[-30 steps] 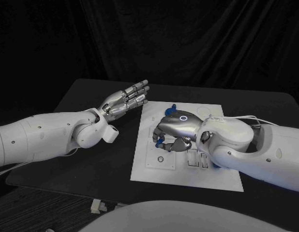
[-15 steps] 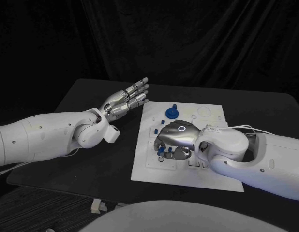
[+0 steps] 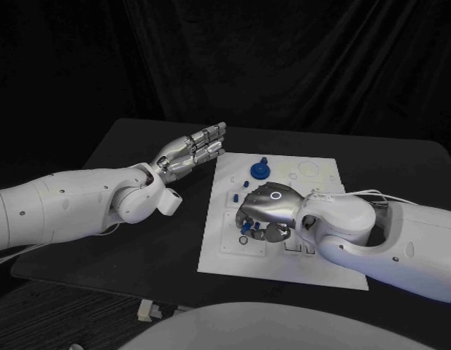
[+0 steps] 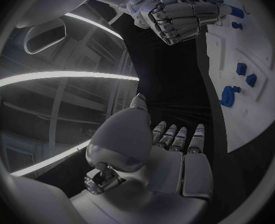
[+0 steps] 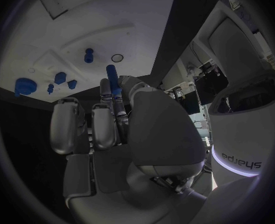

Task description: Assemble the parts on the task board

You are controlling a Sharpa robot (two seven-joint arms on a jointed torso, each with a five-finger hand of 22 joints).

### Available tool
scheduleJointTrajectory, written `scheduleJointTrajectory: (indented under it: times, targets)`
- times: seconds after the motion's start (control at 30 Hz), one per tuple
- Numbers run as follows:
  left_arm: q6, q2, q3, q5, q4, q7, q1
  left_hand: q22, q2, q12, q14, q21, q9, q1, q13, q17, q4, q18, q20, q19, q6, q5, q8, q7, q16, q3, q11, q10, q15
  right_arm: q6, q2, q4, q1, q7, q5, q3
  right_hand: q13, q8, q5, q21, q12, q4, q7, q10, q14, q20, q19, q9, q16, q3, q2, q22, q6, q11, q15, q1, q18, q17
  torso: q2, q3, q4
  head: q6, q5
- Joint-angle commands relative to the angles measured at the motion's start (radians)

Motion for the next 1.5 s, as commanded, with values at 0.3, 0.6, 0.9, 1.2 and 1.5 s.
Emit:
scheduleJointTrajectory:
  times: [0.3,0.6,0.9,1.2,1.5]
  targets:
    - [0.011,0.002,0.001,0.008,0.001,0.073,-0.001,0.0,0.001,0.006,0.001,-0.004,0.002,0.022,0.001,-0.001,0.0,0.016,0.006,0.002,0.018,0.024,0.005,0.022,-0.004,0.01,-0.042,0.0,0.009,0.007,0.003,-0.007,-0.01,0.011,-0.02,0.0,0.002,-0.007,-0.011,-0.004,0.005,-0.005,-0.001,0.001,0.014,0.001,0.004,0.002,0.001,-0.001,-0.001,0.18,-0.009,-0.01,0.002,0.004,0.016,0.003,0.0,0.0001,0.0008,0.0,-0.003]
    - [0.004,0.006,0.001,0.008,-0.001,0.076,-0.001,0.001,0.002,0.004,0.001,-0.003,-0.003,0.031,0.0,-0.001,0.001,0.015,0.019,0.003,-0.014,0.029,-0.001,-0.032,-0.004,0.012,-0.033,-0.002,0.014,0.009,0.001,-0.006,-0.018,0.011,-0.02,0.0,0.003,-0.009,-0.014,-0.004,0.006,-0.005,-0.001,0.002,0.014,0.0,0.004,0.003,0.0,-0.001,-0.001,0.18,-0.012,-0.011,0.001,0.003,0.016,0.002,0.0,0.0,0.0003,0.0,-0.001]
    - [0.004,0.006,0.001,0.008,0.002,0.072,-0.001,0.001,0.002,0.004,0.001,-0.003,-0.001,0.033,0.0,-0.001,0.001,0.014,0.02,0.003,-0.004,0.033,0.002,-0.011,-0.004,0.013,-0.046,-0.002,0.011,0.009,0.003,-0.006,-0.037,0.008,-0.02,0.0,0.004,-0.01,-0.016,-0.005,0.007,-0.005,-0.001,0.002,0.014,0.0,0.004,0.004,0.0,-0.001,0.0,0.179,-0.013,-0.011,0.001,0.003,0.016,0.002,0.0,0.0001,0.0006,0.0,-0.008]
    - [0.007,0.005,0.001,0.008,0.004,0.066,-0.001,0.001,0.002,0.004,0.001,-0.003,0.0,0.035,0.0,-0.001,0.001,0.014,0.02,0.004,0.003,0.035,0.003,0.004,-0.004,0.014,-0.051,-0.002,0.008,0.026,0.002,-0.007,-0.044,-0.005,-0.02,0.0,0.004,-0.01,-0.017,-0.009,0.007,-0.006,-0.001,0.002,0.013,0.0,0.002,0.004,-0.002,0.0,0.0,0.178,-0.013,-0.011,0.001,0.003,0.017,-0.003,0.0,0.0003,0.0004,0.0,-0.01]
    - [0.014,0.01,0.001,0.008,0.002,0.063,-0.001,0.002,0.002,0.005,0.001,-0.003,0.001,0.038,0.0,-0.001,0.0,0.014,0.02,0.004,0.01,0.036,0.004,0.016,-0.004,0.014,-0.052,-0.002,0.012,0.037,0.006,-0.01,-0.047,-0.015,-0.02,0.0,0.004,-0.011,-0.017,-0.01,0.006,-0.009,-0.001,-0.002,0.012,0.0,0.002,0.006,-0.003,0.002,0.001,0.178,-0.016,-0.011,0.001,0.006,0.017,-0.004,0.0,0.0002,0.0005,0.0,-0.012]
